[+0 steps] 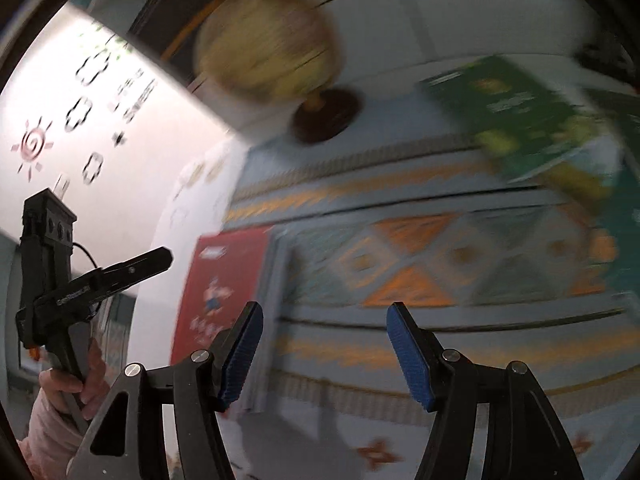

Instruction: Organize books

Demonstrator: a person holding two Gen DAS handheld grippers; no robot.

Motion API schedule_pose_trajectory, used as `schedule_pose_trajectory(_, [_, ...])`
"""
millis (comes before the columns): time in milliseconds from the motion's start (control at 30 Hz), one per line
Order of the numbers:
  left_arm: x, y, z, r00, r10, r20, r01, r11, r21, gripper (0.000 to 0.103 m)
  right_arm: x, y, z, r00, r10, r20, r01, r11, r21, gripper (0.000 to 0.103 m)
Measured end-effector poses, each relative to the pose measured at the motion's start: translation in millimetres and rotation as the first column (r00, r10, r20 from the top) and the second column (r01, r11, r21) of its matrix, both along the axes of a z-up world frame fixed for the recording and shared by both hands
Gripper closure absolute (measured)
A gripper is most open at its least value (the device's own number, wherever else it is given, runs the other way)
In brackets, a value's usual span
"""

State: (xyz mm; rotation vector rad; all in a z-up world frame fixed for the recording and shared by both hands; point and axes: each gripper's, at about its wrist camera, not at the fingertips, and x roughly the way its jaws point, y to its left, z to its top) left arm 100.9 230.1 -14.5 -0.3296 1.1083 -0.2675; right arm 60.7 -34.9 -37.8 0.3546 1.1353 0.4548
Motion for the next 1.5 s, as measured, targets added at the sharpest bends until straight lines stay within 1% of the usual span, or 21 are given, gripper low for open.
schedule_pose_trajectory(33, [6,-17,1,1.0,-0.017,0.005,0.018,1.0,-0.006,0.034,2,-22,0,0.999,-0.035,-0.001,0.035,0.999,-0.006,0.04])
schedule_pose_trajectory(200, [45,-121,-19,0.993,-0.121,-0.014,0.12,0.992,-0.021,0.031,14,-125,-11,0.981,-0.194,-0.027,0.194,0.981,0.018,0.04])
schedule_pose_trajectory(267, [61,-147,-33,0.993,-0.106,-0.042,0.105,0.994,-0.021,0.031,28,-161,-14,0.973,-0.227,-0.026,0.228,0.973,0.024,0.04])
schedule_pose_trajectory(367, [94,-182,-59,0.996,-0.042,-0.079,0.039,0.998,-0.046,0.031,65,-197,-13,0.974,-0.225,0.033,0.226,0.974,-0.011,0.039])
schedule_pose_trajectory(500, [133,-214,-89,0.995,0.021,-0.099,-0.028,0.997,-0.066,0.031,138,-210,-21,0.977,-0.191,0.089,0.193,0.981,-0.01,0.039])
schedule_pose_trajectory(600, [150,-223,-105,0.993,0.047,-0.111,-0.054,0.997,-0.062,0.031,186,-204,-40,0.986,-0.141,0.089,0.143,0.99,-0.018,0.039])
schedule_pose_trajectory(633, [154,-225,-111,0.991,0.06,-0.124,-0.067,0.996,-0.055,0.031,197,-200,-46,0.989,-0.119,0.089,0.122,0.992,-0.02,0.039])
schedule_pose_trajectory(700, [156,-227,-109,0.994,0.072,-0.077,-0.076,0.996,-0.051,0.027,218,-192,-60,0.99,-0.106,0.095,0.112,0.992,-0.056,0.039])
schedule_pose_trajectory(767, [159,-229,-111,0.994,0.065,-0.087,-0.069,0.997,-0.043,0.026,235,-187,-77,0.992,-0.114,0.054,0.117,0.991,-0.071,0.038])
schedule_pose_trajectory(800, [159,-231,-110,0.995,0.062,-0.076,-0.066,0.996,-0.053,0.026,235,-186,-75,0.989,-0.118,0.085,0.123,0.991,-0.061,0.038])
schedule_pose_trajectory(833, [158,-232,-111,0.996,0.047,-0.081,-0.053,0.996,-0.072,0.026,237,-183,-75,0.991,-0.111,0.081,0.115,0.992,-0.052,0.038])
schedule_pose_trajectory(900, [156,-239,-111,0.996,-0.001,-0.093,-0.009,0.994,-0.113,0.022,237,-178,-76,0.994,-0.092,0.061,0.093,0.996,-0.017,0.034])
schedule_pose_trajectory(933, [152,-244,-109,0.996,-0.008,-0.089,0.002,0.997,-0.071,0.023,234,-175,-77,0.997,-0.069,0.044,0.069,0.998,0.005,0.033])
schedule_pose_trajectory(1000, [140,-255,-108,0.995,-0.055,-0.088,0.055,0.998,0.003,0.023,225,-173,-76,0.998,-0.049,0.033,0.049,0.999,-0.01,0.033])
schedule_pose_trajectory(1033, [134,-257,-107,0.993,-0.074,-0.088,0.075,0.997,0.007,0.023,217,-175,-75,0.999,-0.039,0.028,0.04,0.999,-0.018,0.033])
schedule_pose_trajectory(1100, [113,-257,-106,0.987,-0.109,-0.114,0.106,0.994,-0.035,0.023,195,-186,-73,0.999,-0.042,0.006,0.042,0.999,-0.01,0.032])
schedule_pose_trajectory(1200, [67,-259,-106,0.975,-0.164,-0.15,0.15,0.984,-0.1,0.023,150,-214,-70,0.994,-0.087,-0.062,0.091,0.994,0.068,0.033])
schedule_pose_trajectory(1333, [0,-268,-114,0.943,-0.258,-0.211,0.221,0.957,-0.186,0.023,74,-240,-67,0.985,-0.124,-0.119,0.136,0.986,0.099,0.033])
schedule_pose_trajectory(1400, [-10,-271,-114,0.941,-0.278,-0.195,0.245,0.953,-0.177,0.023,44,-250,-70,0.978,-0.127,-0.162,0.146,0.983,0.109,0.033])
schedule_pose_trajectory(1467, [-4,-269,-113,0.945,-0.27,-0.183,0.238,0.954,-0.181,0.023,36,-258,-78,0.971,-0.12,-0.207,0.143,0.984,0.102,0.033])
schedule_pose_trajectory(1500, [2,-268,-112,0.948,-0.264,-0.178,0.231,0.955,-0.188,0.023,39,-262,-78,0.972,-0.134,-0.191,0.154,0.984,0.089,0.033])
